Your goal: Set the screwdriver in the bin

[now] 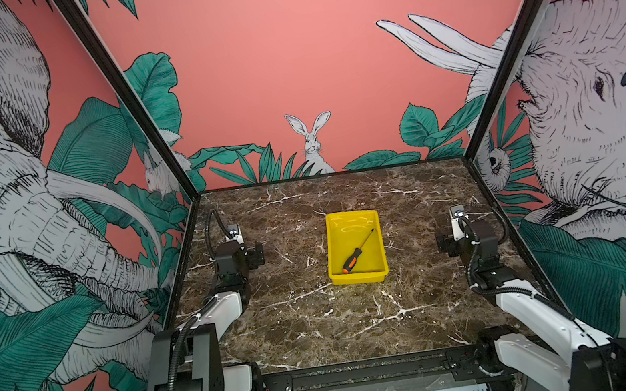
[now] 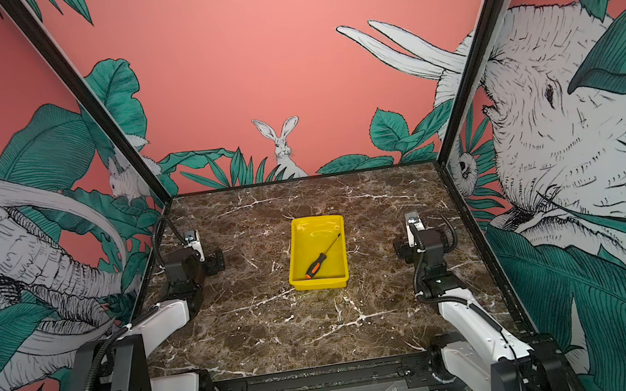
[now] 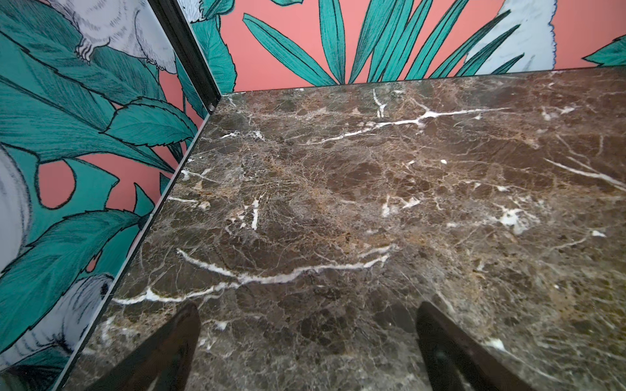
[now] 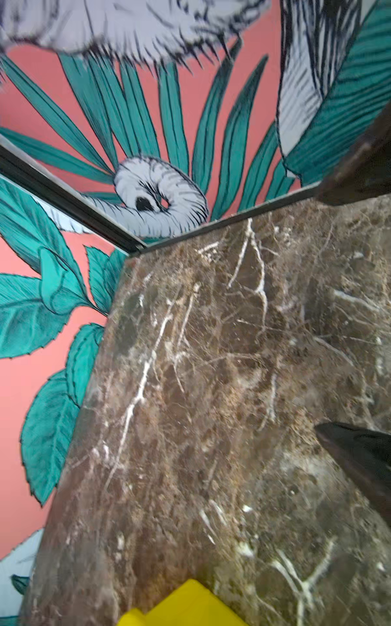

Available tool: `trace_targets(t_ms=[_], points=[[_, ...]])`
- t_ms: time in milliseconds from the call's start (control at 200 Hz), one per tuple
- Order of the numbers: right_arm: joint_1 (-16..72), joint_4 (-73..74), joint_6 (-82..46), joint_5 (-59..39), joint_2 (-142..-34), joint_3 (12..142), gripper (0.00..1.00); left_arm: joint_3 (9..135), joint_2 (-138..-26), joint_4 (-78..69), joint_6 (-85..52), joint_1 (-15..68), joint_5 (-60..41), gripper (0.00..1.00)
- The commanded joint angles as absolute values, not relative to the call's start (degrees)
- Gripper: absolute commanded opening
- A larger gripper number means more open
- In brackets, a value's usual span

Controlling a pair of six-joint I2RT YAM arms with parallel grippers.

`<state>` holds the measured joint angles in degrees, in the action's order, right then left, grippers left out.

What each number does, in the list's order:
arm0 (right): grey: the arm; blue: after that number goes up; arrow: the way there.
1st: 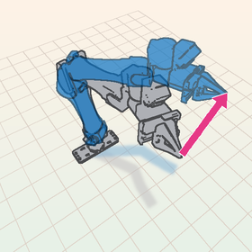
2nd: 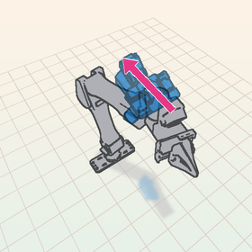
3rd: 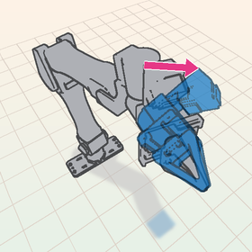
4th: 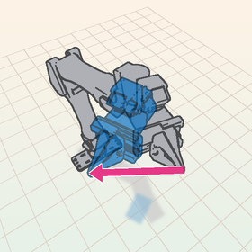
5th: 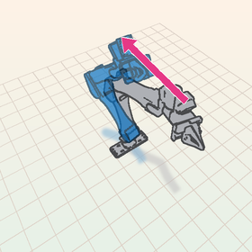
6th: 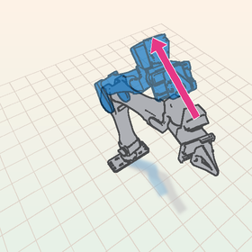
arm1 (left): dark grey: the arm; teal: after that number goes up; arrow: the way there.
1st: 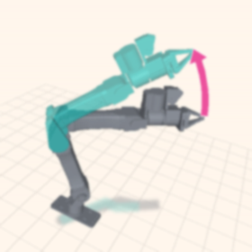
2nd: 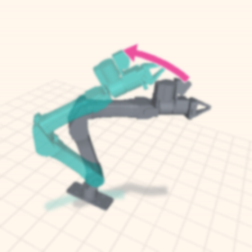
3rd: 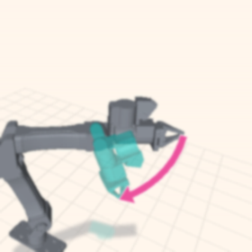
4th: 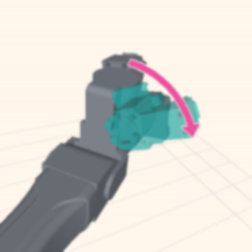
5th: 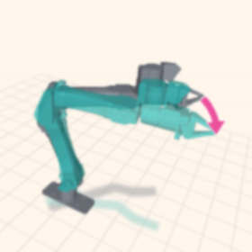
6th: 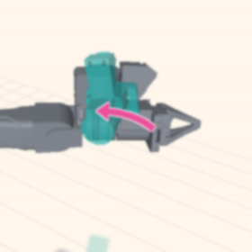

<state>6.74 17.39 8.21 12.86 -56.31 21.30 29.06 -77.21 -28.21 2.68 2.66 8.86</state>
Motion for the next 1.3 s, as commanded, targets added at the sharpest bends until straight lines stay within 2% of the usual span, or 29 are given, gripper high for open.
trace_targets(t_ms=[0, 135, 305, 395, 450, 555, 706, 851, 1006, 1146, 1296], points=[[6.42, 31.05, 6.67, 7.56, -60.85, 20.55, 0.99, 28.79, -78.02, -32.86, 4.07, 2.14, 7.45, 1.00], [6.10, 43.54, 6.94, 7.00, -70.09, 18.15, 0.99, 28.28, -79.13, -33.84, 4.51, 1.93, 5.36, 1.00], [5.50, 58.71, 5.70, 3.08, -84.11, 16.53, 0.99, 25.46, -83.59, -42.03, 4.92, 1.82, 3.83, 1.00], [5.23, 69.83, 5.18, 4.36, -90.79, 14.66, 0.99, 24.97, -85.86, -45.03, 5.19, 1.76, 2.95, 1.00], [4.37, 66.62, 3.44, 5.73, -88.94, 14.71, 0.99, 25.31, -86.72, -45.38, 5.52, 1.77, 1.97, 1.00], [2.95, 62.20, 2.56, 2.42, -89.27, 17.60, 0.99, 26.02, -87.79, -44.89, 5.94, 1.76, 1.24, 1.00], [2.11, 50.57, 0.12, 5.84, -88.52, 22.87, 0.99, 26.19, -87.53, -44.01, 5.99, 1.81, 1.23, 1.00], [2.02, 52.01, 0.15, 5.26, -88.93, 22.61, 0.99, 26.00, -87.49, -43.99, 6.06, 1.76, 0.87, 1.00], [1.93, 57.22, 3.91, -4.29, -88.69, 19.69, 0.99, 23.42, -89.66, -51.34, 7.24, 1.79, -1.79, 1.00], [1.93, 56.88, 3.54, -3.58, -88.77, 19.87, 0.99, 23.65, -89.38, -50.51, 6.88, 1.74, -1.08, 1.00], [1.88, 59.63, 0.26, 5.01, -88.77, 18.51, 0.99, 23.91, -88.97, -49.30, 6.88, 1.76, -1.08, 1.00]])
